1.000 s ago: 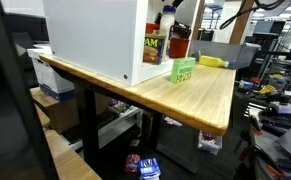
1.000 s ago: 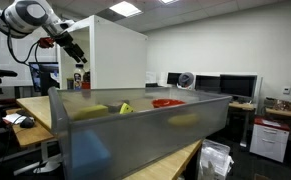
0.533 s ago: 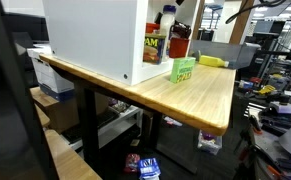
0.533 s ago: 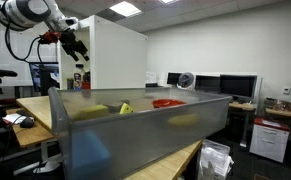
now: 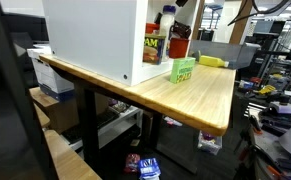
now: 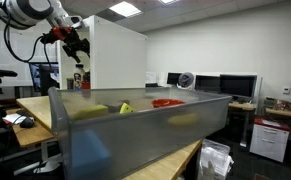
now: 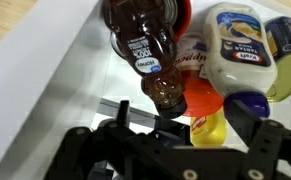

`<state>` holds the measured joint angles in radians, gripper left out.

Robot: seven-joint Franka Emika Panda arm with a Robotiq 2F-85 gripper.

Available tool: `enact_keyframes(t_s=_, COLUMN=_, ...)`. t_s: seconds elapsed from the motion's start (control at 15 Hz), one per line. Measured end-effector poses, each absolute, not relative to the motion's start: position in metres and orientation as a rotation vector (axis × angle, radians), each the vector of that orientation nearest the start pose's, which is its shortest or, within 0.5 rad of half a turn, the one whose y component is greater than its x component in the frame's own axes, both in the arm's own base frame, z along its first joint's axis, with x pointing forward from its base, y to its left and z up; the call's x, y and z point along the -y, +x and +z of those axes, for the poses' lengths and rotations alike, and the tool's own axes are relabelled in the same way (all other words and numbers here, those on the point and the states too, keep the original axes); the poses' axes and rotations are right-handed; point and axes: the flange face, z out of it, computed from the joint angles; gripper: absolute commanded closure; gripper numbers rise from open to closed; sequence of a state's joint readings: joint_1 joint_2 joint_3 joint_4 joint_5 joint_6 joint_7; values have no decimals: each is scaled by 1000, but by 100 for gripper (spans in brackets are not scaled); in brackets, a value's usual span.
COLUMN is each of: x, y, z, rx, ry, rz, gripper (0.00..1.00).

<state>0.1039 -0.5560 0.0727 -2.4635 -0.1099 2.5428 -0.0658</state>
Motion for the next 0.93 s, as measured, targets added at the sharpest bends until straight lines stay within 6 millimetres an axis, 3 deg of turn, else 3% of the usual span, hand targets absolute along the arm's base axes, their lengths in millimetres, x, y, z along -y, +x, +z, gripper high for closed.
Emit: enact_keyframes(t_s=0.93, x=-70, y=428, z=515, rx=772, ry=-3109, rz=-1221, gripper=0)
